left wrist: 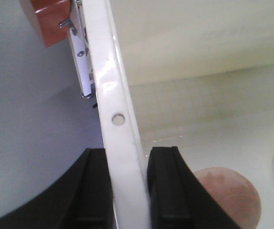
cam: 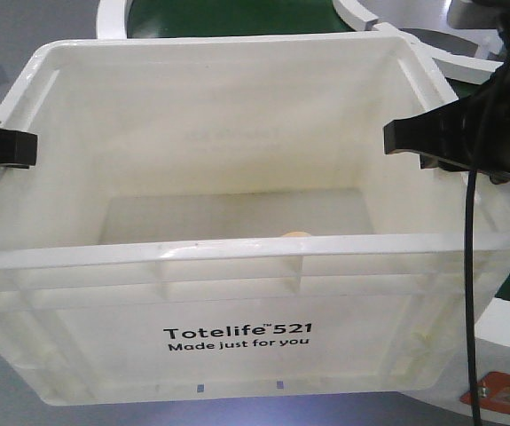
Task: Place moving items into box and shelve
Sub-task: 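Hold the tote with both grippers while the base turns away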
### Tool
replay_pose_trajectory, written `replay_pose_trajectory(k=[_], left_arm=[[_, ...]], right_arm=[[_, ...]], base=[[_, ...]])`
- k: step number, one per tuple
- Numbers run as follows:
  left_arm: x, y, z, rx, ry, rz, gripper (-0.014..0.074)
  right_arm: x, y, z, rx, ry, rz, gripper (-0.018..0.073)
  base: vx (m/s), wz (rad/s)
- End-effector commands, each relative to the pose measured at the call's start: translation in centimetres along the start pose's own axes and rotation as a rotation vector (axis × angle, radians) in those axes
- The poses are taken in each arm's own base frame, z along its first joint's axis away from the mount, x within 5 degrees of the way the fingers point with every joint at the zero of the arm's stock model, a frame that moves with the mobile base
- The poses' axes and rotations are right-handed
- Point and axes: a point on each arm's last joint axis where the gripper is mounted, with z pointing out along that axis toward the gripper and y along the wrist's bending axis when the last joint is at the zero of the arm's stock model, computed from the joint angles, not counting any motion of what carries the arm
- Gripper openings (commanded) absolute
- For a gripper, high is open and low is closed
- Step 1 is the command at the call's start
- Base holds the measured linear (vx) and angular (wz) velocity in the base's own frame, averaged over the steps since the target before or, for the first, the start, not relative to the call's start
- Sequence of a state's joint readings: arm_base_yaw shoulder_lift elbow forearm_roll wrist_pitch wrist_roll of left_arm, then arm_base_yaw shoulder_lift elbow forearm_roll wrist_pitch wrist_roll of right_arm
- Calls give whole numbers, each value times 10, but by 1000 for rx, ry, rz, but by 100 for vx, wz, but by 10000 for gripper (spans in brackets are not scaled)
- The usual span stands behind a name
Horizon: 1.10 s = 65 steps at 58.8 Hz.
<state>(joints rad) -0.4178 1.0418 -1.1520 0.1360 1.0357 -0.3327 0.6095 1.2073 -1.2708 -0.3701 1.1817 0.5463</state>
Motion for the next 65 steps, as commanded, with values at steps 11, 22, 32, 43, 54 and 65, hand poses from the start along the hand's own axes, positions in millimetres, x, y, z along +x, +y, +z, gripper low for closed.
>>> replay_pose_trajectory(k=[11, 22, 32, 43, 54, 65], left_arm=[[-15, -2, -21, 43, -179, 16, 140], [-15, -2, -21, 43, -179, 16, 140], [-15, -2, -21, 43, -179, 16, 140], [-15, -2, -21, 43, -179, 16, 140], [-15, -2, -21, 43, -179, 16, 140], [-15, -2, -21, 43, -179, 16, 140]], right_arm=[[-16, -8, -21, 2, -187, -22, 110], [-16, -8, -21, 2, -187, -22, 110], [-16, -8, -21, 2, -187, -22, 110], [-16, -8, -21, 2, -187, -22, 110], [-16, -8, -21, 2, -187, -22, 110], [-16, -8, -21, 3, -186, -22, 110]], base=[[-10, 38], [-11, 42], [-13, 49], [-14, 54], [-15, 59], [-16, 63]])
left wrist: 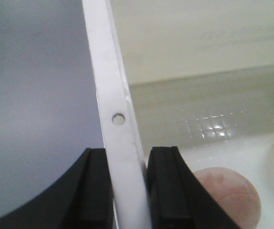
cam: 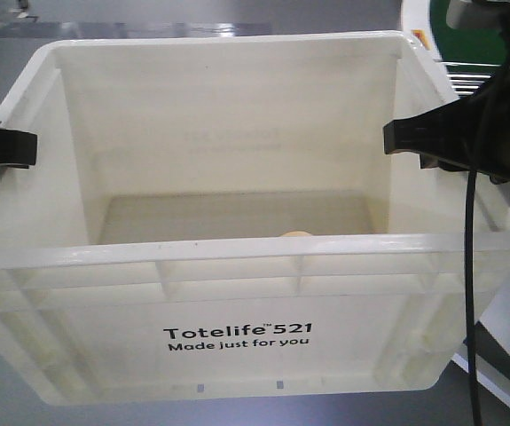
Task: Place moving items into box and shelve
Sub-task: 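Hold the tote with both grippers while the base turns away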
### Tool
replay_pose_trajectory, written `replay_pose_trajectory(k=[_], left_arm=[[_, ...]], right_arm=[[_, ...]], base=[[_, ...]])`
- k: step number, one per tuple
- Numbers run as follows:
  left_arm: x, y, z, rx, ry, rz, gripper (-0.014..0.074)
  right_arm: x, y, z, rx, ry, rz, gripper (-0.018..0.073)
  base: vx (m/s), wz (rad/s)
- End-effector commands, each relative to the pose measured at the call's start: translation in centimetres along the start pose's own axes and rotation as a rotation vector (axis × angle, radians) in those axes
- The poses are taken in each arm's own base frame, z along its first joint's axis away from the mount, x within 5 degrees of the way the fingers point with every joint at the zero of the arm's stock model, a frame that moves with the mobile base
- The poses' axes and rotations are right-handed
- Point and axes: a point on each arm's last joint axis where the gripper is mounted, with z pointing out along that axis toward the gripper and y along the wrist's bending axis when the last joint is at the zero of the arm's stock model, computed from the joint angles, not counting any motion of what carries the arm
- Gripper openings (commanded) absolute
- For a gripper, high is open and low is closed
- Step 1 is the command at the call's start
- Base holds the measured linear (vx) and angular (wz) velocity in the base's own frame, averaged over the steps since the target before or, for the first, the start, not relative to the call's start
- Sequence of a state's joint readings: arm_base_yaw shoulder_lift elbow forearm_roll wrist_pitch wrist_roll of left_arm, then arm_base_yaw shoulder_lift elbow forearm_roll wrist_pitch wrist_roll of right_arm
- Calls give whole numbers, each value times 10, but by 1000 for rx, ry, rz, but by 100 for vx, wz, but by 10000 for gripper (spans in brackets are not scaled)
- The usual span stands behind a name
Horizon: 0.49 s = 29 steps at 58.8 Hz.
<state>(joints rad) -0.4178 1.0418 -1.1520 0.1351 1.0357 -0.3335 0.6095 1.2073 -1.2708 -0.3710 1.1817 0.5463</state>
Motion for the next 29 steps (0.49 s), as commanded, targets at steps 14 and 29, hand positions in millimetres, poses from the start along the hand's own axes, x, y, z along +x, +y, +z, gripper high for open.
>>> replay_pose_trajectory(k=[14, 29], left_arm=[[-15, -2, -21, 42, -179, 18, 140], [-15, -2, -21, 42, -179, 18, 140]], right_arm=[[-16, -8, -21, 2, -185, -22, 110], [-16, -8, -21, 2, -186, -22, 110]], base=[[-16, 62], [-14, 56]])
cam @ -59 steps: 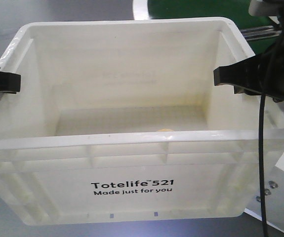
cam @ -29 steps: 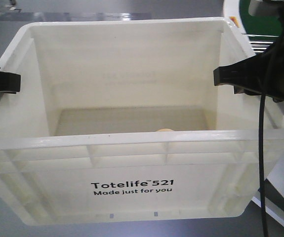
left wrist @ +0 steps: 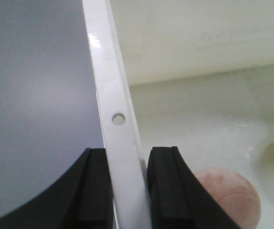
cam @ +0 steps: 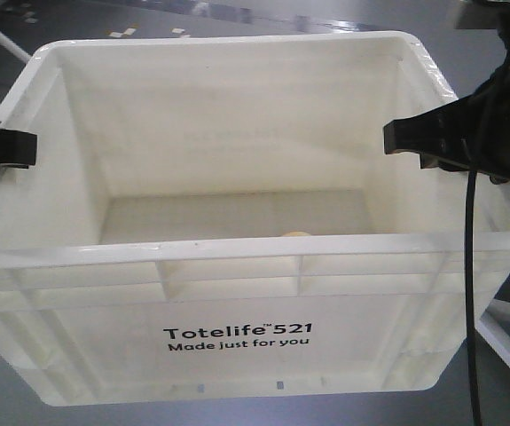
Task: Place moving items into box and shelve
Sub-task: 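Hold the tote with both grippers while the base turns away, then keep holding the tote while the base drives along the aisle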
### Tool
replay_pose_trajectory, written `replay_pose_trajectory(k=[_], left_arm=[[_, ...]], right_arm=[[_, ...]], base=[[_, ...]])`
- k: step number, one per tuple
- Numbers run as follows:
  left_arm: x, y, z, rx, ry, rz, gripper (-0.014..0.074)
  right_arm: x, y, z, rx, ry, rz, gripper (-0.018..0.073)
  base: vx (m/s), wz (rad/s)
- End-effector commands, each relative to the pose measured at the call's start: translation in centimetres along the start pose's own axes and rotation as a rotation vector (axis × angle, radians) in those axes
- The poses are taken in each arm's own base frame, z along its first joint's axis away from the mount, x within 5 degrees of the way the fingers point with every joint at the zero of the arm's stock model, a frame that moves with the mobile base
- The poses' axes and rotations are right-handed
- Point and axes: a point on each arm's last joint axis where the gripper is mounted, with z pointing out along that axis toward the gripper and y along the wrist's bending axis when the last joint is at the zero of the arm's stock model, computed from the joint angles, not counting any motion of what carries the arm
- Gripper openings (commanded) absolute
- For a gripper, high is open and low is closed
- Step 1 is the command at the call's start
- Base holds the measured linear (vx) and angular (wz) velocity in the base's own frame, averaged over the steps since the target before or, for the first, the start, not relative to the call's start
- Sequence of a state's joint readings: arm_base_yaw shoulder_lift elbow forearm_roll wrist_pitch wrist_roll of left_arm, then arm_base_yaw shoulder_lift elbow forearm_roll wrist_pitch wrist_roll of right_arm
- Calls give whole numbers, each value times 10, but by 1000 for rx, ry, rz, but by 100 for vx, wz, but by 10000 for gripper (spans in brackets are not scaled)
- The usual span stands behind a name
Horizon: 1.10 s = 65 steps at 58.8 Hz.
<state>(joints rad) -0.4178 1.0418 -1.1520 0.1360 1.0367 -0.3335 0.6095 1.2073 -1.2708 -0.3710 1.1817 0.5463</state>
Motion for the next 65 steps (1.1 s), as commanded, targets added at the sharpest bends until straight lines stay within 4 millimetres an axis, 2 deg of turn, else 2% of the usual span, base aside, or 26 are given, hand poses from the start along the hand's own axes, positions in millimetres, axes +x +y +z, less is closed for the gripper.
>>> replay_pose_trajectory(k=[1, 65], left_arm=[[-15, -2, -21, 43, -180, 17, 140], [-15, -2, -21, 43, -180, 17, 140]], right_arm=[[-16, -8, -21, 2, -186, -22, 110], [-16, -8, -21, 2, -186, -22, 110]], base=[[-13, 51], [-12, 45]])
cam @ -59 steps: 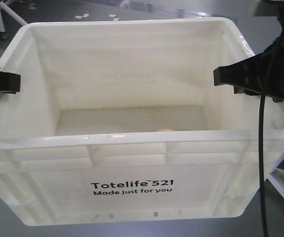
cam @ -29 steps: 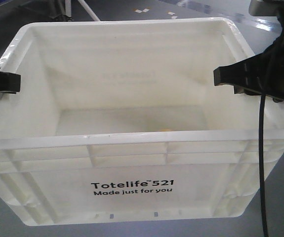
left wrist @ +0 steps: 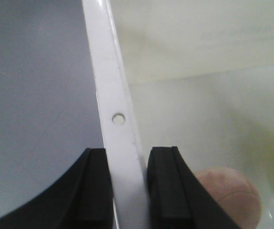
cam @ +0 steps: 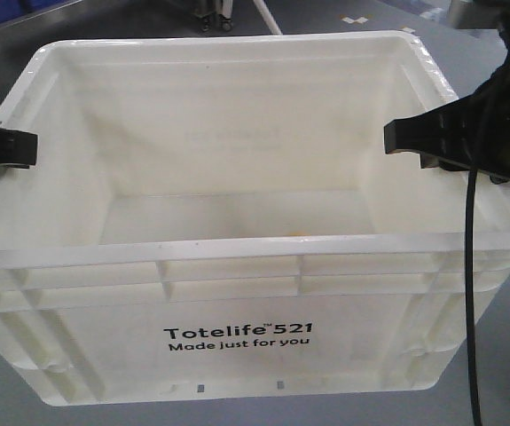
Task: Place moving items into box and shelve
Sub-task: 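Keep holding the tote while the base drives along the aisle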
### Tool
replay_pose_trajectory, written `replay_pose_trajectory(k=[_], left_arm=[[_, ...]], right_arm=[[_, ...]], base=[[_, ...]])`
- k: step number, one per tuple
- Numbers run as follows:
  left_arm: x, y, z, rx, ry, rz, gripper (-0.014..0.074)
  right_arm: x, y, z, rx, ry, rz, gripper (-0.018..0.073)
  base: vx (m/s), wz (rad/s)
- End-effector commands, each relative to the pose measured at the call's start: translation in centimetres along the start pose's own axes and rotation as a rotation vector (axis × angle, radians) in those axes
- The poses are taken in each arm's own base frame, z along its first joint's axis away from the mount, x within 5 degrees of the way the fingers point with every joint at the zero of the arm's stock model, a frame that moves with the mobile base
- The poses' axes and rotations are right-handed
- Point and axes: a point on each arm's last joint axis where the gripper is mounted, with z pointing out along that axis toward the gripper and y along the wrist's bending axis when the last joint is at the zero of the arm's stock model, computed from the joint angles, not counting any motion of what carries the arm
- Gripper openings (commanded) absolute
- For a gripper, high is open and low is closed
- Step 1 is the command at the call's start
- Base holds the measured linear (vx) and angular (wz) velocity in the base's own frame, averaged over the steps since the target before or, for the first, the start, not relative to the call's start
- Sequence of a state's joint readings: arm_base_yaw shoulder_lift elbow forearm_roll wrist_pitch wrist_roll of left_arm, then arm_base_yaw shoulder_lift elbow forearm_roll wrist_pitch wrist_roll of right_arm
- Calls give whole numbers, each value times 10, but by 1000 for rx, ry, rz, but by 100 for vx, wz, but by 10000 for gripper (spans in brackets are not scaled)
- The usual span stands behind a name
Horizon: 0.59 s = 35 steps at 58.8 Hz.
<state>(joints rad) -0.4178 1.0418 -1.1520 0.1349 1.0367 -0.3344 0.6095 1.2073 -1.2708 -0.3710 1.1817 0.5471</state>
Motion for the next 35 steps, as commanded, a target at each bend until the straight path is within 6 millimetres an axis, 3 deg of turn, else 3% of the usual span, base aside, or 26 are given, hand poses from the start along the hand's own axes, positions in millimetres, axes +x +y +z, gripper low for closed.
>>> replay_pose_trajectory(k=[1, 35], left_arm=[[-15, -2, -21, 43, -180, 19, 140], [-15, -2, -21, 43, -180, 19, 140]], right_arm=[[-16, -8, -21, 1, -186, -23, 110], [-16, -8, -21, 1, -186, -23, 110]], base=[[-12, 48], [-11, 43]])
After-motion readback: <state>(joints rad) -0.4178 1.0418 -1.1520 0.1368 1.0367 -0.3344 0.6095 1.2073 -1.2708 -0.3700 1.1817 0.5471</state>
